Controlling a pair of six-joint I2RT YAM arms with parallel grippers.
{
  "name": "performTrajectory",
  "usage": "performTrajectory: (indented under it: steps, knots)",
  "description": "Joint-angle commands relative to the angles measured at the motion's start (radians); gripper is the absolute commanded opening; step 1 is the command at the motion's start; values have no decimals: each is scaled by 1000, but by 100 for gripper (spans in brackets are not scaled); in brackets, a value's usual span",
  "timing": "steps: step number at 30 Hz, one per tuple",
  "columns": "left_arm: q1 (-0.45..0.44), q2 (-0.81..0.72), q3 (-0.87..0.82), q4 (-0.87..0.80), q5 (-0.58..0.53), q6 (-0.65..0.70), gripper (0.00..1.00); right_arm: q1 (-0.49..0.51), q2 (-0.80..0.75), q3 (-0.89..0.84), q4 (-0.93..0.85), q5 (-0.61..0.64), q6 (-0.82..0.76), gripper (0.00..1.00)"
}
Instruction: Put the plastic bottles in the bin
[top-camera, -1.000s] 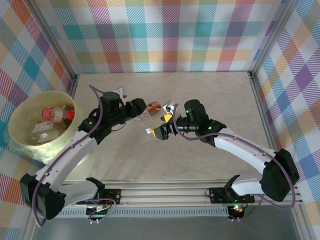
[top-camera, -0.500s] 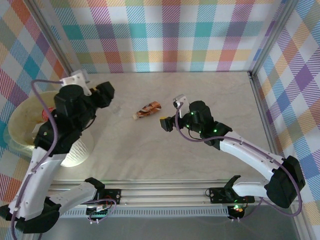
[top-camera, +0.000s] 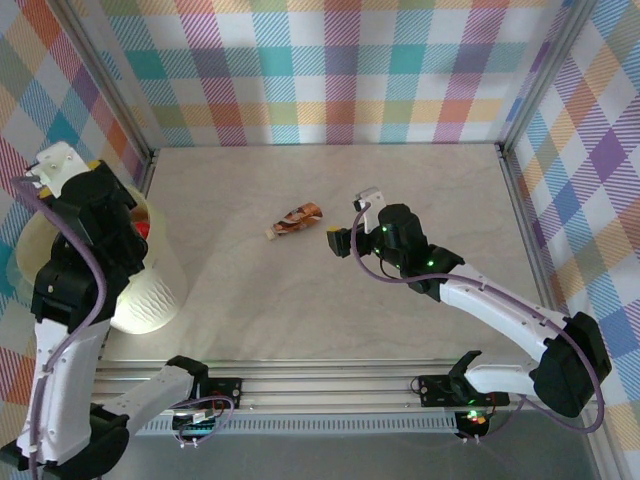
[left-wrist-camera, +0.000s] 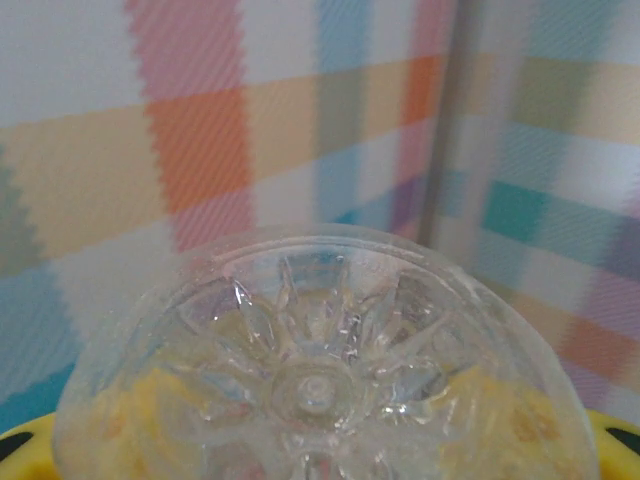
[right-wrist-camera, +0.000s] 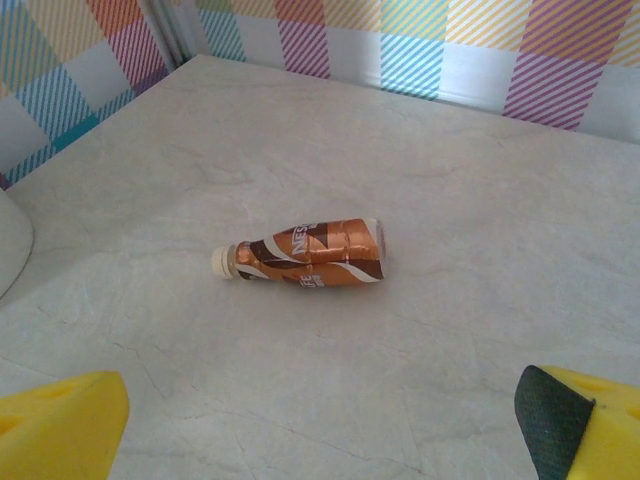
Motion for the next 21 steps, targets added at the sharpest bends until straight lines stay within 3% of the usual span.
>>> performTrajectory:
  steps: [1,8,11,13,21]
  knots:
    - [151,22,-34,2,-26,76,55,0,14,18,1,14,24,100]
    - [524,20,-120,-46,237,-19,56,-1,20,14,13,-5,39,100]
    - [655,44,-132,-40,297,-26,57,-1,32,13,9,-14,50,100]
    - [705,62,-133,-42,303,-45,57,-2,37,10,9,-14,57,100]
    - [899,189,-72,-146,535,-189,60,-1,50,14,5,-10,55,100]
